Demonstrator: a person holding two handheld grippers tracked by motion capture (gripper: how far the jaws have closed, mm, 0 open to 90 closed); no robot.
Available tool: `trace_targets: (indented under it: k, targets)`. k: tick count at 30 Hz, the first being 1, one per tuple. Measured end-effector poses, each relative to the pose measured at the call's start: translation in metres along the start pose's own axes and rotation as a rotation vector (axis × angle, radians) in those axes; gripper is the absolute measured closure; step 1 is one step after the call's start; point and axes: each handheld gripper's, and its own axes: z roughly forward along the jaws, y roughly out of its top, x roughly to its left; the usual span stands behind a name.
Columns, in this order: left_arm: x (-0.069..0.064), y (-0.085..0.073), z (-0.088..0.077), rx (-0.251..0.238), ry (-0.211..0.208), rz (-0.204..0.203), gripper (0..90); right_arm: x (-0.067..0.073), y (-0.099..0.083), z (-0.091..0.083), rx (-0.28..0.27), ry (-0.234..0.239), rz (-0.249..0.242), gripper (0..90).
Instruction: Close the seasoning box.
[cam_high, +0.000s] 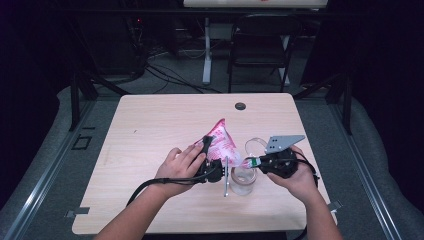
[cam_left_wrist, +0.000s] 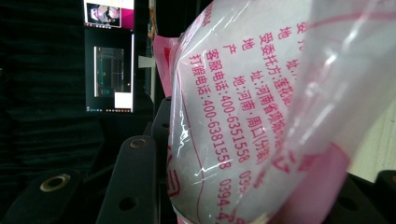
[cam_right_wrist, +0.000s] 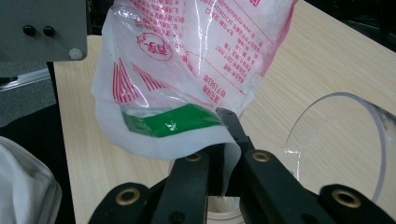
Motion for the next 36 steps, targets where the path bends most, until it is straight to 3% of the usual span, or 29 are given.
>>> trace_targets:
  k: [36]
  targets:
    - [0.0012,0.0003,-0.0026,-0.006,0.005,0.005,63.1,0.0002,-0.0016,0.0023,0.017,0.009,-0.001,89.9]
